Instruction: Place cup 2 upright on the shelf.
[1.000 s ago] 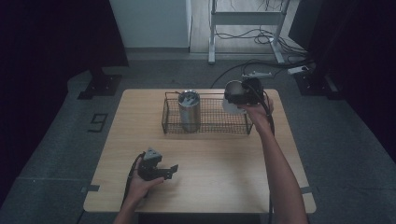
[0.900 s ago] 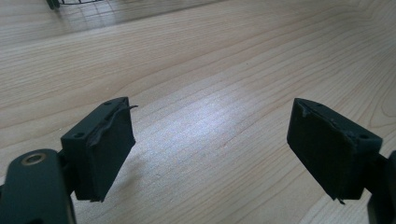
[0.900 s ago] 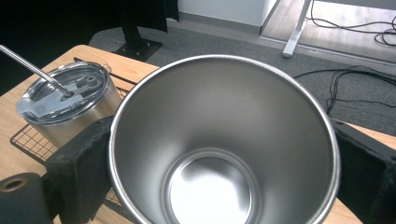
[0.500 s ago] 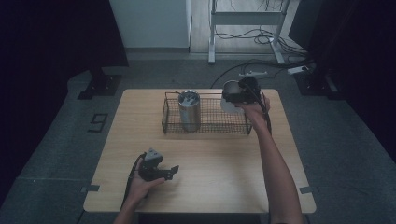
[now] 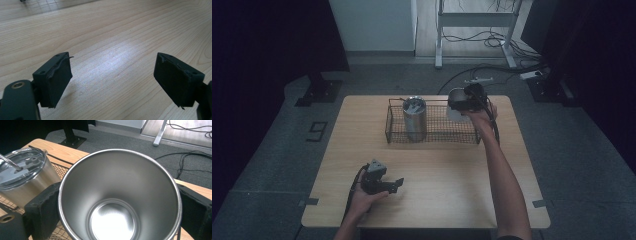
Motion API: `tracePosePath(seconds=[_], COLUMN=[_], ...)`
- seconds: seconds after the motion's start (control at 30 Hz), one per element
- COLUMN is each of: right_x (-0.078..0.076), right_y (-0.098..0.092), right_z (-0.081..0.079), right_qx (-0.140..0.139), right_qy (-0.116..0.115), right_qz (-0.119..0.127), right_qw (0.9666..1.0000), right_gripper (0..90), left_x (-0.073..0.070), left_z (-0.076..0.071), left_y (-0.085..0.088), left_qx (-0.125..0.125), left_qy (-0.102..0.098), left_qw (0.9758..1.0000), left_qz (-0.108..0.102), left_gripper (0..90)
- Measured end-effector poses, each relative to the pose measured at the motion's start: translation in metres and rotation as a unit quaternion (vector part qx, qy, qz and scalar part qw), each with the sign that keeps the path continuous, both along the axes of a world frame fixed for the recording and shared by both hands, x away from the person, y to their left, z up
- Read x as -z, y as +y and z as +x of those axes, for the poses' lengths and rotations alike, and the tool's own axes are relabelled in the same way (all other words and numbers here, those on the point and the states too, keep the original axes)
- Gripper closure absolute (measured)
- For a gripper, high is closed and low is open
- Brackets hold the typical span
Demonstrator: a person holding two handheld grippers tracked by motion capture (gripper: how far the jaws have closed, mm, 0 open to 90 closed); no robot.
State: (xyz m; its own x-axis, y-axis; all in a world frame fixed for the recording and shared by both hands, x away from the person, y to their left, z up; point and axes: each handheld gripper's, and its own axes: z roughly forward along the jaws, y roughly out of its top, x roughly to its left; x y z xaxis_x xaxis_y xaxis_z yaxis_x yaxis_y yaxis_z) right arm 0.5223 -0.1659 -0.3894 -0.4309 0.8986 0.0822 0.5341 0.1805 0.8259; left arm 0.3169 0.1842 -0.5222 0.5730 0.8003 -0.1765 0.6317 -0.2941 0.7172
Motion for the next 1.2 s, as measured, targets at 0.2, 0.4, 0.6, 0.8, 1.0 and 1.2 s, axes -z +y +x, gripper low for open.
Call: tracePosePath(seconds=[0.2, 0.4, 0.6, 0.8, 1.0, 1.2], right_x=[0.009, 0.018, 0.024, 0.035, 0.04, 0.045], right_y=[0.0, 0.001, 0.001, 0.003, 0.004, 0.007], right_z=[0.006, 0.01, 0.013, 0.016, 0.018, 0.021], right_qx=[0.001, 0.003, 0.003, 0.001, -0.001, -0.002], right_qy=[0.007, 0.013, 0.015, 0.025, 0.029, 0.034], right_qz=[0.0, 0.0, -0.001, -0.006, -0.008, -0.015], right_qw=[1.0, 0.9999, 0.9999, 0.9997, 0.9995, 0.9993], right_gripper=[5.9, 5.9, 5.9, 5.9, 5.9, 5.9], left_x=[0.0, 0.001, 0.001, 0.002, 0.003, 0.003], left_z=[0.0, 0.0, 0.0, 0.0, 0.001, 0.0], left_y=[0.0, 0.0, -0.001, -0.001, -0.001, -0.002], left_qx=[0.001, 0.001, 0.003, 0.003, 0.002, 0.003], left_qy=[0.001, 0.002, 0.003, 0.003, 0.004, 0.004], left_qw=[1.0, 1.0, 1.0, 1.0, 1.0, 1.0], left_qz=[0.001, 0.002, -0.001, 0.002, 0.004, 0.007], left_gripper=[14.8, 14.8, 14.9, 14.8, 14.9, 14.9])
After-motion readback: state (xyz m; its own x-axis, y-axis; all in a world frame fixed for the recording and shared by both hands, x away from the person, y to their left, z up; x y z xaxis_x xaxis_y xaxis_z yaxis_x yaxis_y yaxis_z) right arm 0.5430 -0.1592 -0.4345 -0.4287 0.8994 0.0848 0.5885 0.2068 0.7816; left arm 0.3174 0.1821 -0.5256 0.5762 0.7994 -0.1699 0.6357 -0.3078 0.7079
